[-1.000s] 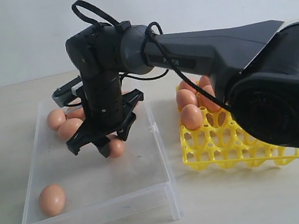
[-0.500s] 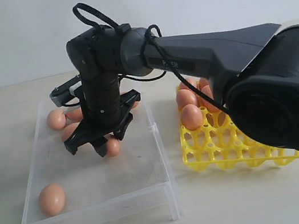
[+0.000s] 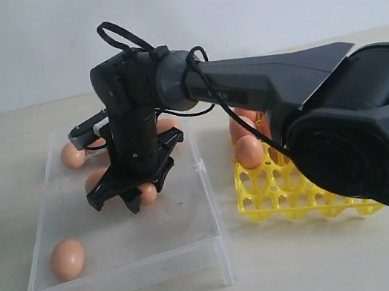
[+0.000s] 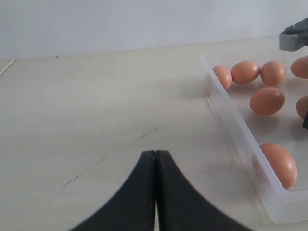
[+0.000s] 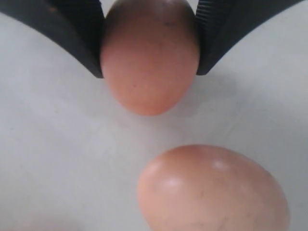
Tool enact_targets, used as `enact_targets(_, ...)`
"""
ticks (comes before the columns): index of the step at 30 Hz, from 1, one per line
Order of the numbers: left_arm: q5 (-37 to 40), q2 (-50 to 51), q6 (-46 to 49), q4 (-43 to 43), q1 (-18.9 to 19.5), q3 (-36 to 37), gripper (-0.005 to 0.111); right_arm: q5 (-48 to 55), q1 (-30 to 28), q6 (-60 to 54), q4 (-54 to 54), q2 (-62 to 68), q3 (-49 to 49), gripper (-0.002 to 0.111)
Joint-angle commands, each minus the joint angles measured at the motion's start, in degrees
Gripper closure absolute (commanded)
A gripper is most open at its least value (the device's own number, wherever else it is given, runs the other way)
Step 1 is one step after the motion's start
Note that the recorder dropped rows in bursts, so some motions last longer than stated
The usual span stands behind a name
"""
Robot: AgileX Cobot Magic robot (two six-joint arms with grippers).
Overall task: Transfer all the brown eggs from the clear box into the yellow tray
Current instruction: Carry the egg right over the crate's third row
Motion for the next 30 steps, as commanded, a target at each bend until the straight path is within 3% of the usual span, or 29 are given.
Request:
enact_targets(1, -0.28, 0.25, 0.06, 0.17, 0.15, -0.26, 0.107, -0.22, -0.15, -0.3, 0.03, 0.76, 0.5, 0.093)
enact_targets(3, -0.28, 0.25, 0.06, 0.17, 0.15, -0.26, 0.107, -0.07, -0.25, -1.84, -0.09, 0.56, 0.5, 0.108)
enact_targets(11, -0.28, 0.25, 0.06, 0.17, 0.15, -0.26, 0.107, -4.82, -1.78, -1.84, -0.09, -6.7, 1.3, 0.108)
enact_targets(15, -0.28, 0.25, 0.06, 0.17, 0.15, -0.26, 0.107, -13.44, -3.14, -1.84, -0.24, -14.48, 9.32, 0.108)
enact_targets(18, -0.28, 0.25, 0.06, 0.17, 0.15, -0.26, 0.107, -26.34, -4.26, -1.84, -0.51, -23.54, 21.46, 0.108)
enact_targets(24, -0.28, 0.25, 0.06, 0.17, 0.15, -0.26, 0.107, -60.74, -9.14, -1.84, 0.2, -43.05, 55.22, 0.108)
enact_targets(30, -0.28, 0.25, 0.06, 0.17, 0.15, -0.26, 0.107, -85.71, -14.12, -9.17, 5.01, -56.15, 80.8, 0.108)
